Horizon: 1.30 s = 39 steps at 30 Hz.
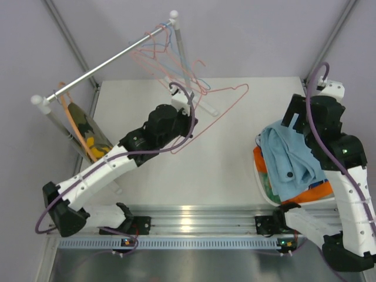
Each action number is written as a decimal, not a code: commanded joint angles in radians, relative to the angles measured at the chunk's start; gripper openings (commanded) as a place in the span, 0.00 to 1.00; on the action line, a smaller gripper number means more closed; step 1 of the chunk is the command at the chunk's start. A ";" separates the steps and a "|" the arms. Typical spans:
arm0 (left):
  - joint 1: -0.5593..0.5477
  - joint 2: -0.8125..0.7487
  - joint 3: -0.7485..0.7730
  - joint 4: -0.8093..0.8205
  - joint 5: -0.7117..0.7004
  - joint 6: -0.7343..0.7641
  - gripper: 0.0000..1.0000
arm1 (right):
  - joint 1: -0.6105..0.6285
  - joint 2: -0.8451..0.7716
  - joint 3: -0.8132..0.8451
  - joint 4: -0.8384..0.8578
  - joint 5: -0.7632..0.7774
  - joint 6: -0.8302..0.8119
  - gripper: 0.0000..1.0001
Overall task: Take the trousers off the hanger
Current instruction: Place the trousers in the bin, then place the hanger at the clothesline.
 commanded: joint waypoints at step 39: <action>0.001 -0.420 0.291 -0.980 -0.675 -0.134 0.00 | -0.132 -0.031 -0.123 0.178 -0.236 0.014 1.00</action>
